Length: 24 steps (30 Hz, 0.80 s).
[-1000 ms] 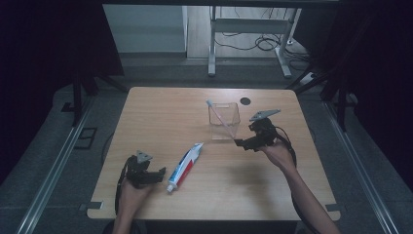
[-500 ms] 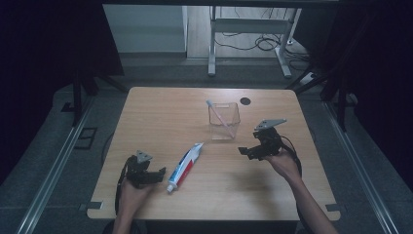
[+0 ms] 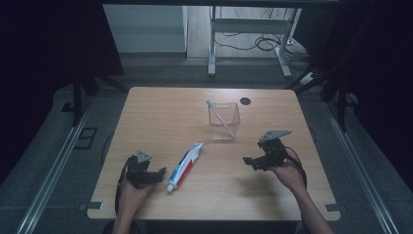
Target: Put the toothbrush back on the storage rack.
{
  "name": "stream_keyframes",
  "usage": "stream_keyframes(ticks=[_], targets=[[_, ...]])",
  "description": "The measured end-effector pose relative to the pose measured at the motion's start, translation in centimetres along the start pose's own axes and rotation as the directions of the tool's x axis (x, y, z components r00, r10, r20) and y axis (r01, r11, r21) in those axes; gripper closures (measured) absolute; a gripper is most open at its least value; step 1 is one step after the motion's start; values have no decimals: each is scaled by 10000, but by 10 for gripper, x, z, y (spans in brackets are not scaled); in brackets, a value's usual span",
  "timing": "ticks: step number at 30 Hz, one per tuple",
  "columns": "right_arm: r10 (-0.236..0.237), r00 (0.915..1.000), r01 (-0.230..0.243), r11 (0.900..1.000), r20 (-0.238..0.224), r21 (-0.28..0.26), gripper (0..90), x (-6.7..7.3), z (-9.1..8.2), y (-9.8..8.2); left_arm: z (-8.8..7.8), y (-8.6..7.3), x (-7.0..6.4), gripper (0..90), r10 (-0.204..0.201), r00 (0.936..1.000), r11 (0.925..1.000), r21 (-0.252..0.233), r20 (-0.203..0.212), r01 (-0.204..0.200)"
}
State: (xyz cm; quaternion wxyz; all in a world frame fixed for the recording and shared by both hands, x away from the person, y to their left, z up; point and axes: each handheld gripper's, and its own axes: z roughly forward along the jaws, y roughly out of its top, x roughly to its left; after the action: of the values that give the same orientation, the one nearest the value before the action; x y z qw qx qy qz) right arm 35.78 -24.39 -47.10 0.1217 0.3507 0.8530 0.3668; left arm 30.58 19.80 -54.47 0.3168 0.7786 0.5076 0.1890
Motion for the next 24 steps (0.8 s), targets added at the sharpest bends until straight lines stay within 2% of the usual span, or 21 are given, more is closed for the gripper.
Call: stream_keyframes(ticks=[13, 24], targets=[[259, 9996, -259, 9997, 121, 14, 90, 3, -8, -30, 0, 0, 0, 139, -22, 10000, 10000, -28, 2, 22], [649, 9978, -645, 9976, 137, -244, 94, 4, -12, -56, 0, 0, 0, 139, -10, 10000, 10000, -18, -3, 10]])
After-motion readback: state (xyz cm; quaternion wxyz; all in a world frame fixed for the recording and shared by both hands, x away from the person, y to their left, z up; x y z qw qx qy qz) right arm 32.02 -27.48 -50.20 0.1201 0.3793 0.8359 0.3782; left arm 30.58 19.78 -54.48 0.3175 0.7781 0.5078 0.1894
